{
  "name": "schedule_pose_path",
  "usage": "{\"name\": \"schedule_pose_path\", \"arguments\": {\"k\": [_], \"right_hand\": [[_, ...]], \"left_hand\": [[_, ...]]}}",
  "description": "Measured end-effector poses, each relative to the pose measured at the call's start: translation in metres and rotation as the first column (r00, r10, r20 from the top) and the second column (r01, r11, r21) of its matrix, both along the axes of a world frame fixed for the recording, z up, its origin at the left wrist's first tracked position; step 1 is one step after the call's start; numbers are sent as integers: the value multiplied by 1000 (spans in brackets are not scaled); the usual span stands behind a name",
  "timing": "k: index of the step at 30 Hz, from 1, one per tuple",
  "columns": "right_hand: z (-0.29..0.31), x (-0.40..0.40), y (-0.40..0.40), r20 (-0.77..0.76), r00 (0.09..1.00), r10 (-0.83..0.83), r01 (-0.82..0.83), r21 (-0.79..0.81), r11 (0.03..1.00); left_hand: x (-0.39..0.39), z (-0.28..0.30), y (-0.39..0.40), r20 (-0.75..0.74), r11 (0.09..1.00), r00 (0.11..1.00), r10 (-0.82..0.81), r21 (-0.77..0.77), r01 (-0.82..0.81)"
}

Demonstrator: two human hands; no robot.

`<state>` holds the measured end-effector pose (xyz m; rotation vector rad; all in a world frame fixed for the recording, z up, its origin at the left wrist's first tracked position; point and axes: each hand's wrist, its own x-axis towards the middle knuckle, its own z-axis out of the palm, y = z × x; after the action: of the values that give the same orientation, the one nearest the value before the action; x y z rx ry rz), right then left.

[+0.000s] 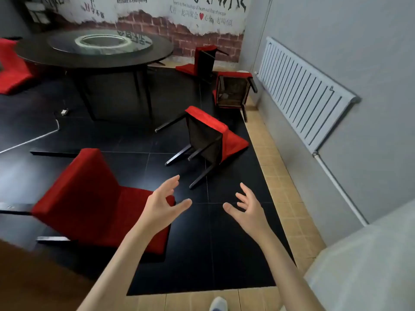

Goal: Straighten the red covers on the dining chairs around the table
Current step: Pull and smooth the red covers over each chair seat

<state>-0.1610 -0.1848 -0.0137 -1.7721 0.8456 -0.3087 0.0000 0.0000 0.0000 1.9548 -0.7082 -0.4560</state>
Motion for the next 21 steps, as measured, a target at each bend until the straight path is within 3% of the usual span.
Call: {"name": "schedule_pose_path", "arguments": {"k": [11,21], "right_hand": [[-24,74,-133,-11,997,78,-77,86,993],[-38,123,-272,-50,999,4,5,171,985]], "left_hand": [[64,-11,-117,-23,984,984,176,31,-175],[118,-31,-258,-76,988,986,151,52,-148]]}}
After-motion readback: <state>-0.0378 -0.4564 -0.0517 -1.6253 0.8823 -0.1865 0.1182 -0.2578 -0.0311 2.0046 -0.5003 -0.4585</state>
